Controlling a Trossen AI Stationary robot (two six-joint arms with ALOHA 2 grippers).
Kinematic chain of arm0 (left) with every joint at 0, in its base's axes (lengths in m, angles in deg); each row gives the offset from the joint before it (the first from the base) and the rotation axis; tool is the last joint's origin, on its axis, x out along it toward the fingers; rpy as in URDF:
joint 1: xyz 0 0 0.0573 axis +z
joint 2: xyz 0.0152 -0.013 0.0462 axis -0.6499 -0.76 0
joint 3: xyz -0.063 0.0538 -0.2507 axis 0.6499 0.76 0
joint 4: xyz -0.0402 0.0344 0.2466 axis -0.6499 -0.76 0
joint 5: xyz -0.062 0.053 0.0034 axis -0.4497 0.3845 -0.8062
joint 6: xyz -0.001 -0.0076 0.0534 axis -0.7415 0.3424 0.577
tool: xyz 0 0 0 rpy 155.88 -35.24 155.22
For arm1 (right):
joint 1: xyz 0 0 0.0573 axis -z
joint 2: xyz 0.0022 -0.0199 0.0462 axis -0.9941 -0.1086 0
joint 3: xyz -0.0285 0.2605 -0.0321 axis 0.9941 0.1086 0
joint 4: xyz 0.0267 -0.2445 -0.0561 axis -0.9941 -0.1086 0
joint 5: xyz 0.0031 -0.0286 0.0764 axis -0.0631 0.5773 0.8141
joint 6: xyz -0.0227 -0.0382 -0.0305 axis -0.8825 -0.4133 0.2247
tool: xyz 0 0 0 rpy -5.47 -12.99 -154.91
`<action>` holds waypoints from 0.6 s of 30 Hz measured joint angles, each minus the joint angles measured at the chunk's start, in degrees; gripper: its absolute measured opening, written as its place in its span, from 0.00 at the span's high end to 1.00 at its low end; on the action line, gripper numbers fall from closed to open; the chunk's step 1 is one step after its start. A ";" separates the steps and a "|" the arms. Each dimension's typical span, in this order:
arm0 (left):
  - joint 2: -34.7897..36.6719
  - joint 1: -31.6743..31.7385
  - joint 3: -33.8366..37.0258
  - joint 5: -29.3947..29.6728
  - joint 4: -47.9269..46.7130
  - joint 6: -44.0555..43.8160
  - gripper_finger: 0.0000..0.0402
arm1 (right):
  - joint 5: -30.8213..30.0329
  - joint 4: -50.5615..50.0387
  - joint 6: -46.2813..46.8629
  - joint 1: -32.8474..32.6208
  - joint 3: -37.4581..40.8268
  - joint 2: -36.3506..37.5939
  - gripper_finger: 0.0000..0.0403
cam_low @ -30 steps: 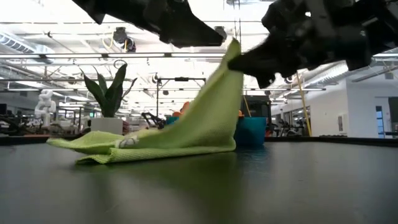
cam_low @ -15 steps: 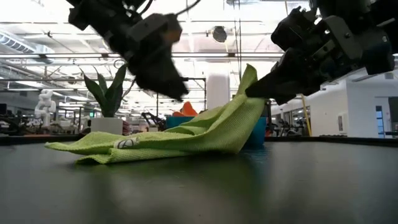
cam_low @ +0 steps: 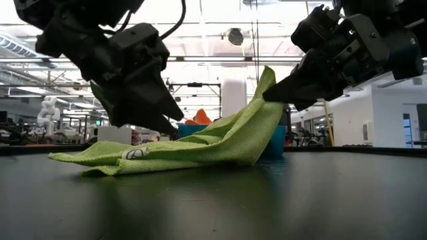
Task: Fold microfiber towels
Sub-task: Fold the green microfiber cloth
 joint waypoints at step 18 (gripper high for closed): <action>-4.15 -1.61 3.01 -3.02 8.38 -16.74 0.46 | 0.20 0.10 -0.26 0.00 0.01 0.00 1.00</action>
